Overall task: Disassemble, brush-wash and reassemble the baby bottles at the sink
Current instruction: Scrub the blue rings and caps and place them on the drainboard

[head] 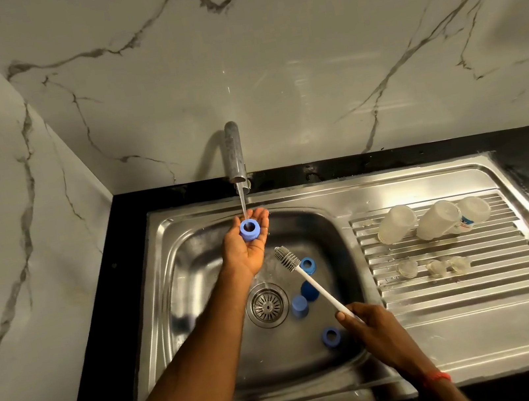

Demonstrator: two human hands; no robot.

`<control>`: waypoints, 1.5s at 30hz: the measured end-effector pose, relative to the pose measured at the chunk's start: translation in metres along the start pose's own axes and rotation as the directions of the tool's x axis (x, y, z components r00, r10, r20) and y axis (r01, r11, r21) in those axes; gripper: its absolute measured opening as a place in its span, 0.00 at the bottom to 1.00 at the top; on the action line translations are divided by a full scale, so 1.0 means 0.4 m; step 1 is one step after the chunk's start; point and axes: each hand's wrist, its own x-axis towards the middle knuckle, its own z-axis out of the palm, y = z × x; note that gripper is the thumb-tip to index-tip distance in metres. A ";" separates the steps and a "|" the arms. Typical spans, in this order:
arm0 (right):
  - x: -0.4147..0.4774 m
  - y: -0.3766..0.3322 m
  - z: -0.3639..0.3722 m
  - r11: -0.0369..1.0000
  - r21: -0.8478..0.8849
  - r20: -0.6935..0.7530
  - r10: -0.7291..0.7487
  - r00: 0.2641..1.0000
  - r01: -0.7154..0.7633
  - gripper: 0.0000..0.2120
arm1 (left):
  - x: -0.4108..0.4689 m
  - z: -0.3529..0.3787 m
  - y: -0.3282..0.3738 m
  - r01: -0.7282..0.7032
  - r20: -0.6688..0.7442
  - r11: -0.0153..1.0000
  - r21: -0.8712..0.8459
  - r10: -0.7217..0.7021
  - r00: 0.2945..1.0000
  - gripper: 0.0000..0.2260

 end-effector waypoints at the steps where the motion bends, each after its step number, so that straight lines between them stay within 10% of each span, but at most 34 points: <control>1: 0.001 0.002 0.000 1.000 -0.001 0.001 0.001 1.000 -0.001 0.14 | -0.001 0.002 -0.001 0.011 -0.001 1.000 -0.010 -0.011 1.000 0.18; 27: 0.014 0.015 0.005 0.998 -0.055 0.012 0.028 1.000 -0.027 0.16 | 0.017 0.010 0.012 -0.115 -0.012 0.993 -0.034 0.115 0.993 0.11; 39: 0.015 0.005 0.003 0.998 -0.059 0.015 0.018 1.000 -0.017 0.16 | -0.031 0.006 0.005 -0.030 -0.073 0.969 0.247 0.050 0.996 0.13; 42: 0.009 0.008 -0.002 0.998 -0.058 0.005 0.008 1.000 -0.007 0.15 | -0.040 -0.013 -0.004 -0.051 -0.067 0.809 0.585 0.111 0.992 0.09; 45: 0.005 0.017 -0.002 0.998 -0.070 -0.007 -0.003 1.000 0.003 0.15 | -0.048 -0.043 -0.004 -0.174 0.138 0.266 0.948 0.149 0.979 0.10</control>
